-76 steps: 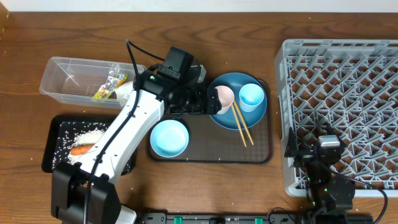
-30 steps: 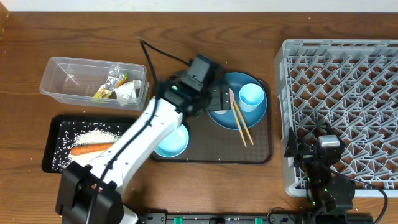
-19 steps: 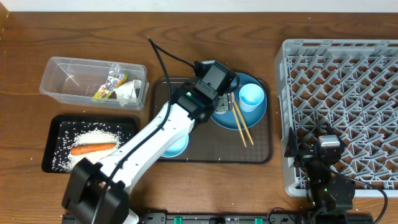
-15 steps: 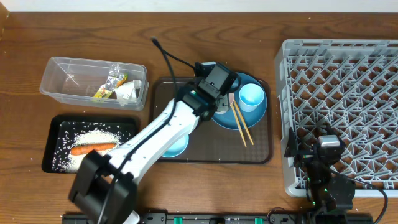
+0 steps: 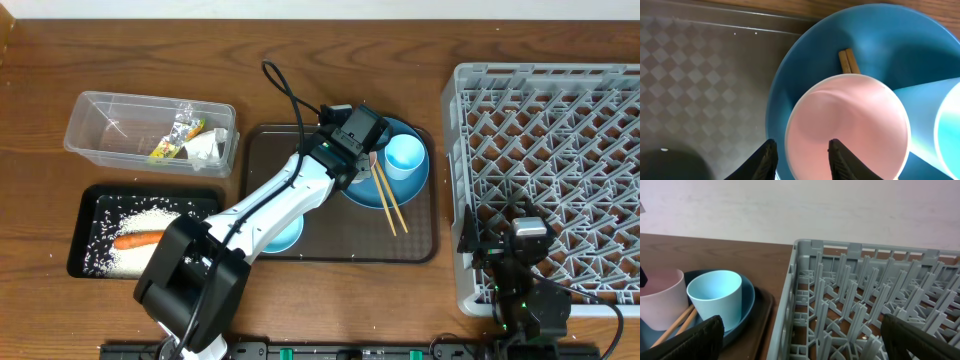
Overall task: Sort waste into correct bins and load items into the dishwasher rack
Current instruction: 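Lift the pink cup with the left gripper and hold it toward the right, then reach the right gripper to the pink cup and grasp it from the left, then release the left gripper and carry the cup with the right gripper over the rack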
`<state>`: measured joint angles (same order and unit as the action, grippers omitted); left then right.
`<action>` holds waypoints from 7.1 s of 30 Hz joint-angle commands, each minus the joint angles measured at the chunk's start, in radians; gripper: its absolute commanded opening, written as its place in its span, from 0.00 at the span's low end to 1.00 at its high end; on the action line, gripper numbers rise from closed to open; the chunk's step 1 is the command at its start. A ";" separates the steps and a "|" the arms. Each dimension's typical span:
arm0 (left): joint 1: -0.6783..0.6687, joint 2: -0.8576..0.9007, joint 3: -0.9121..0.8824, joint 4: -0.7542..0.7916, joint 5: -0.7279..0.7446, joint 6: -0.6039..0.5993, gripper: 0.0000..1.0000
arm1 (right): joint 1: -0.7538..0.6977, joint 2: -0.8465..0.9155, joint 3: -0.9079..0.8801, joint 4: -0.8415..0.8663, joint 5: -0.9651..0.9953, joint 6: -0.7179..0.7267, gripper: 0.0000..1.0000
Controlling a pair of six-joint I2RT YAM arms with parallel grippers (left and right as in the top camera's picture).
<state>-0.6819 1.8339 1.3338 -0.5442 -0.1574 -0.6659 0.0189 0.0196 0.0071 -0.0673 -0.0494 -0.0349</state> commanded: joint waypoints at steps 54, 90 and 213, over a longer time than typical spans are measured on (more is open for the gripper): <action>0.549 -0.262 -0.021 -0.117 1.291 1.040 0.06 | 0.000 0.000 -0.002 -0.004 0.000 -0.004 0.99; 0.660 -0.038 -0.083 -0.060 1.698 1.141 0.06 | 0.001 0.000 0.003 0.010 -0.097 0.206 0.99; 0.534 -0.038 -0.083 -0.010 1.424 1.121 0.33 | -0.571 1.253 0.827 0.475 -1.258 0.843 0.34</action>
<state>-0.1452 1.7954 1.2533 -0.5564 1.2743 0.4458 -0.4881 1.2877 0.8169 0.4088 -1.3159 0.7185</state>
